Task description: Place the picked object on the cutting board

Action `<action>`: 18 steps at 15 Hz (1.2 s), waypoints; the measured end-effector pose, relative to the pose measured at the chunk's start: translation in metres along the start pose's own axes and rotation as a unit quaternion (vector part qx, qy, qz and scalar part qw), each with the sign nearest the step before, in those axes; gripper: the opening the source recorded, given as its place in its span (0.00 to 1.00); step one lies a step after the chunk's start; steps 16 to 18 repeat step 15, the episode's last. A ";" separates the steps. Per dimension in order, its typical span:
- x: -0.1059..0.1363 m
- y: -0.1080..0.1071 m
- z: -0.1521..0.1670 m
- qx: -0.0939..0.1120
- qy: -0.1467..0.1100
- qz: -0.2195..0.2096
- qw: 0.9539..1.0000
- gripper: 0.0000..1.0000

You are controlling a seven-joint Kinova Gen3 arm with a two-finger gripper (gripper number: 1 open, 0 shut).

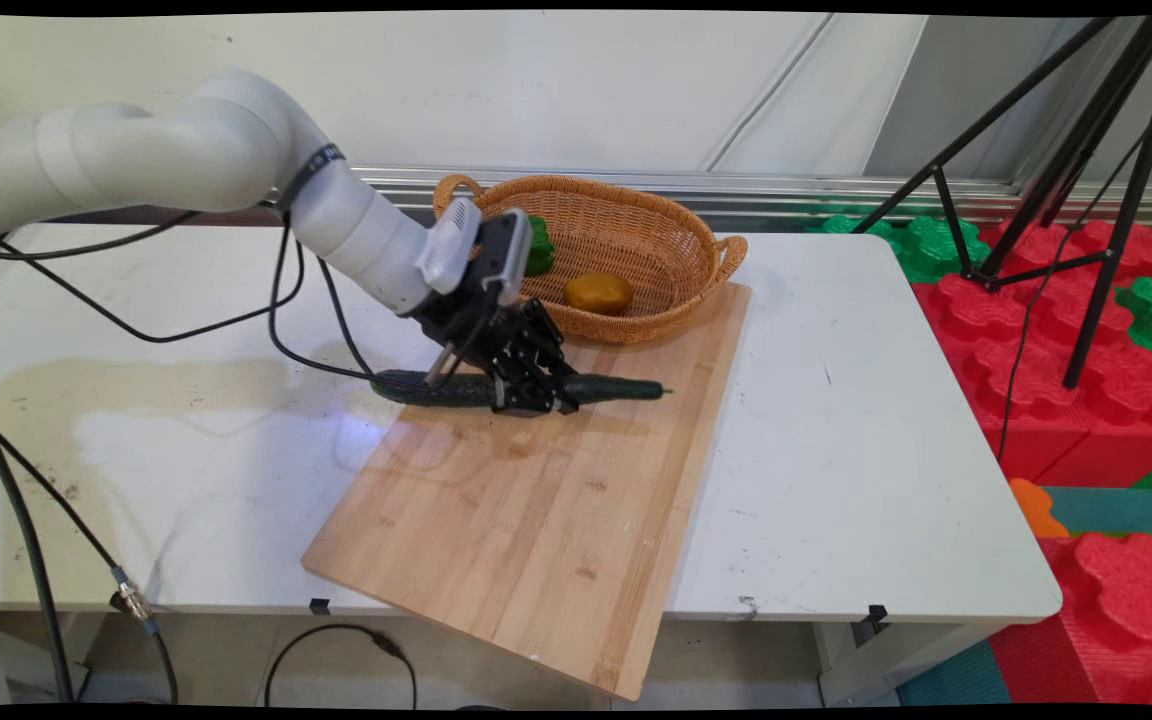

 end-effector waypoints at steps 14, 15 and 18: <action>-0.011 -0.007 0.043 -0.005 -0.035 0.022 0.999 1.00; -0.011 -0.008 0.044 -0.004 -0.035 0.021 0.999 1.00; -0.011 -0.008 0.044 -0.004 -0.035 0.021 0.999 1.00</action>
